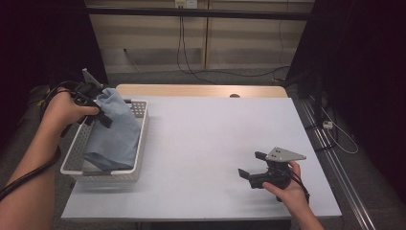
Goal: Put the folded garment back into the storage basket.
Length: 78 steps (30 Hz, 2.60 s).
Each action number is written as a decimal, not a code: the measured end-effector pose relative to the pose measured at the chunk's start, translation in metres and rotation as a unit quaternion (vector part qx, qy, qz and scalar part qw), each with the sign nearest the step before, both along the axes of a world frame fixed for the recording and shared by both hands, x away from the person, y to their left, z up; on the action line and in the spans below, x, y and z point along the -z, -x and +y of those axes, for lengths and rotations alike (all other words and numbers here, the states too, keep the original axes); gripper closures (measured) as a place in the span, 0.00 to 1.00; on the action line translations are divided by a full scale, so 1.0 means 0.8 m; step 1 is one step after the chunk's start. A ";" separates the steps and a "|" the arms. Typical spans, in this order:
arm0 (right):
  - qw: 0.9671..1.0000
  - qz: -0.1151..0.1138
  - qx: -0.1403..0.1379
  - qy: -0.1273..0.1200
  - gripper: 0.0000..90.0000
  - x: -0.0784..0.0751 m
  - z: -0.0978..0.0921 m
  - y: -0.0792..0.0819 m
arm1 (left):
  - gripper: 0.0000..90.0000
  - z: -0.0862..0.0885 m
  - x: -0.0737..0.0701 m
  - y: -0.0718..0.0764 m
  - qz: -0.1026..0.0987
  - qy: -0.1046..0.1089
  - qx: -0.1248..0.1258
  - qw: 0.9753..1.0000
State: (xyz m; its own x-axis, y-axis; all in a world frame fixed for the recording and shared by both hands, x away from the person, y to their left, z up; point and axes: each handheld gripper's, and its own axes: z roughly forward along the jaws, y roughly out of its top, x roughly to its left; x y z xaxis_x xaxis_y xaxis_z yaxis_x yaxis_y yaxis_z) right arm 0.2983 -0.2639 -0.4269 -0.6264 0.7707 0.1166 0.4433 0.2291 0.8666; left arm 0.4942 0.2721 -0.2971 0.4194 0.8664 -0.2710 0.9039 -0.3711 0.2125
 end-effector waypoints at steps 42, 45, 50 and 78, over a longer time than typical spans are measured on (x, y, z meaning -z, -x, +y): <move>1.000 0.000 -0.002 -0.002 0.08 -0.001 0.001 0.001 | 0.83 -0.006 0.016 0.010 0.007 0.023 0.008 1.000; 1.000 0.000 -0.003 -0.001 0.08 -0.001 0.002 0.001 | 0.83 -0.005 0.018 0.012 0.007 0.025 0.008 1.000; 1.000 -0.001 -0.004 -0.002 0.08 -0.001 0.003 0.001 | 0.83 -0.003 0.025 0.014 0.005 0.028 0.003 1.000; 1.000 0.000 -0.004 -0.002 0.08 -0.001 0.003 0.002 | 0.67 0.029 0.053 0.011 -0.020 0.028 -0.036 0.999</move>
